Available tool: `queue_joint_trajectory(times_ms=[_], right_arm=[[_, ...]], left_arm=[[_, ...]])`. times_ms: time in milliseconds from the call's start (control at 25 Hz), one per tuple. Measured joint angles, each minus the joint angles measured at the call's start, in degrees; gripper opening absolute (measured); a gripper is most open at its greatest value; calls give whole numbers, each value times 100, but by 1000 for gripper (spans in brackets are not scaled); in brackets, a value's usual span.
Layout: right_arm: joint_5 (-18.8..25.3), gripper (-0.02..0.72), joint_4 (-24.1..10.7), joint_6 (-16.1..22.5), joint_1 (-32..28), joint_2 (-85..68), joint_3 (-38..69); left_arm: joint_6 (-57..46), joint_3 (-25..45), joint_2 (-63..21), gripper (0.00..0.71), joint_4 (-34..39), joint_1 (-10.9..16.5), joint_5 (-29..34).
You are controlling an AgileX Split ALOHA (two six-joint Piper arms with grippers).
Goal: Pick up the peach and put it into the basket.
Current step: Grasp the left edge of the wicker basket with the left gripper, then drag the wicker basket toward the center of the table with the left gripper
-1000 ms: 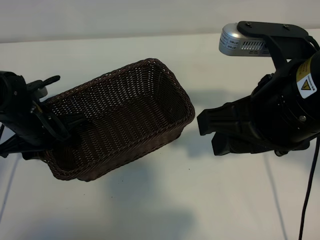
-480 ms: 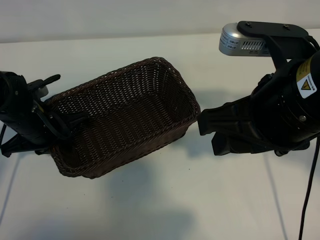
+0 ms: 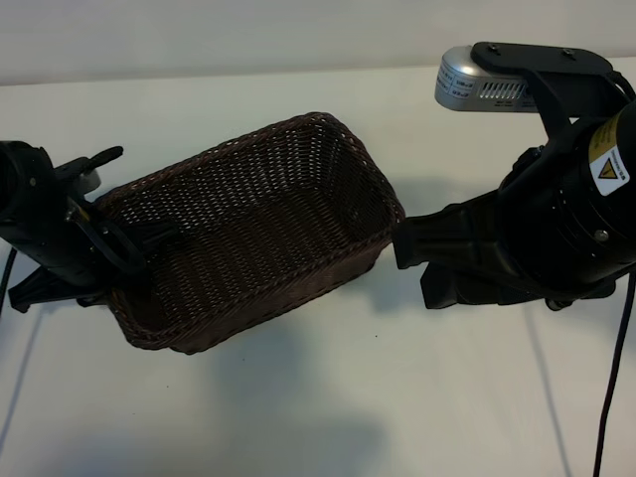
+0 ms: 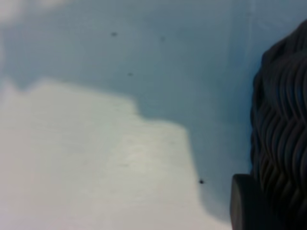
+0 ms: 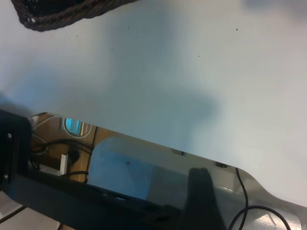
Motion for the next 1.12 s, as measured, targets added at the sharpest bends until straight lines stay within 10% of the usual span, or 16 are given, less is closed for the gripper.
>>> queue_joint_trajectory(times_ms=[1120], right_arm=[[0,507,0,-6,0,0,0]], left_arm=[[2586,-24,-988,118,-1920,102,249]])
